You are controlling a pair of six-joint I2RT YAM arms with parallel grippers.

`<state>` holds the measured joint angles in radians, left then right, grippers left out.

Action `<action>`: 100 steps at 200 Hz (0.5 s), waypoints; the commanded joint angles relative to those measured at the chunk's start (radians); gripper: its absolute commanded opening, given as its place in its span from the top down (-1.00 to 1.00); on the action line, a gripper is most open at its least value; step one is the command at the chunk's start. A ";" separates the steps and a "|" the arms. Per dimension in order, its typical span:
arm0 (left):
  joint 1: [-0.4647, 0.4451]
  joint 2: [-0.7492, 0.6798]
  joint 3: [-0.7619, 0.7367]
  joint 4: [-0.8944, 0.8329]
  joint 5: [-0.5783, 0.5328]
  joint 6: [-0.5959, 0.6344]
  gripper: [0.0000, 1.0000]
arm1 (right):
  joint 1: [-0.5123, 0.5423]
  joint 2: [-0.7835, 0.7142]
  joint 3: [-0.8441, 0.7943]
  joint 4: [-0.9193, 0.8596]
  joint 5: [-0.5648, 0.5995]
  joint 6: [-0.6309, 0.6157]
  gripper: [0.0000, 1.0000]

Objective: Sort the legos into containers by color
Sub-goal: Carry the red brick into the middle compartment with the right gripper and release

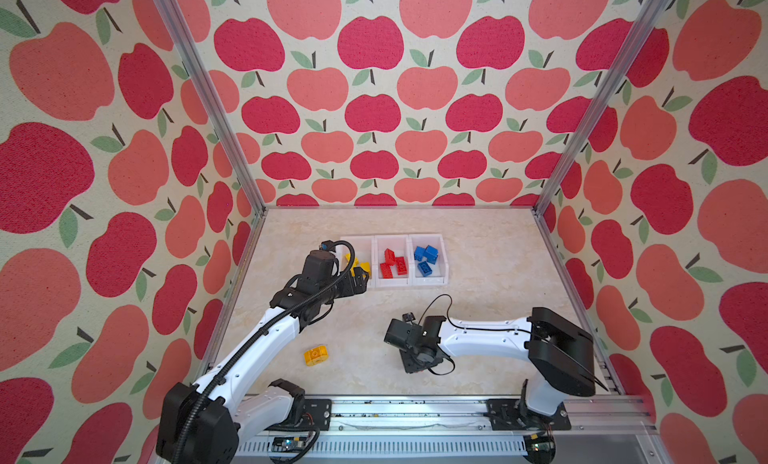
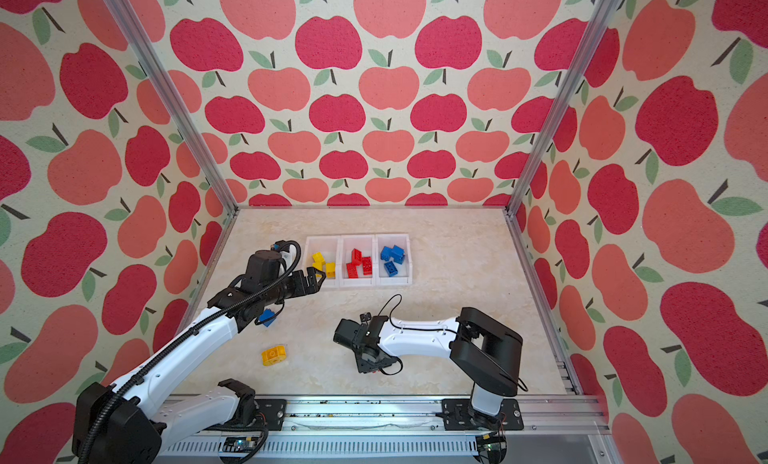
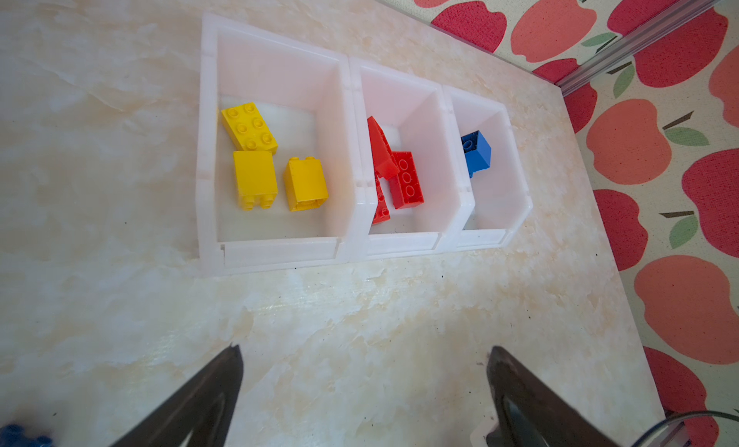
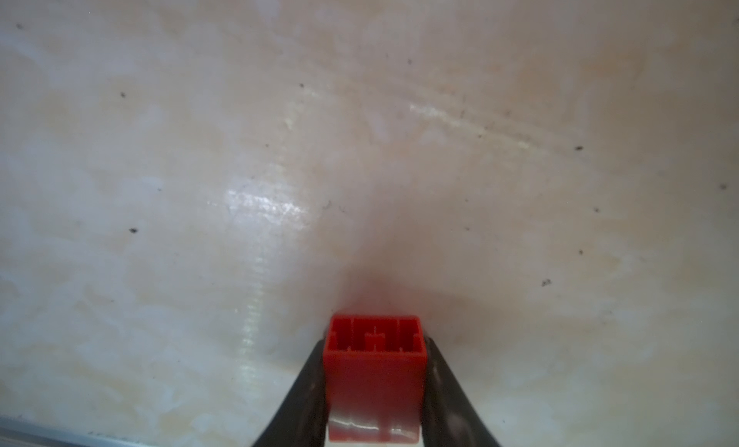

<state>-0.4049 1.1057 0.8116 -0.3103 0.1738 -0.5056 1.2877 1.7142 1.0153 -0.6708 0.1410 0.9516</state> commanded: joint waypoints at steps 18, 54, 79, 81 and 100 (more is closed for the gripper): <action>0.008 -0.042 -0.023 -0.022 0.007 -0.008 -0.96 | 0.006 -0.010 0.029 -0.053 0.018 0.006 0.35; 0.008 -0.047 -0.043 -0.017 0.010 -0.013 -0.96 | -0.007 -0.048 0.070 -0.092 0.049 -0.015 0.36; 0.011 -0.052 -0.062 -0.012 0.014 -0.018 -0.97 | -0.040 -0.076 0.108 -0.108 0.066 -0.056 0.36; 0.012 -0.052 -0.064 -0.010 0.015 -0.018 -0.97 | -0.043 -0.078 0.112 -0.108 0.067 -0.061 0.36; 0.016 -0.058 -0.079 -0.007 0.016 -0.022 -0.97 | -0.074 -0.083 0.157 -0.114 0.073 -0.116 0.36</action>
<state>-0.3985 1.0672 0.7544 -0.3134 0.1745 -0.5102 1.2499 1.6676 1.1088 -0.7414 0.1753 0.9127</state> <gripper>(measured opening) 0.985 0.355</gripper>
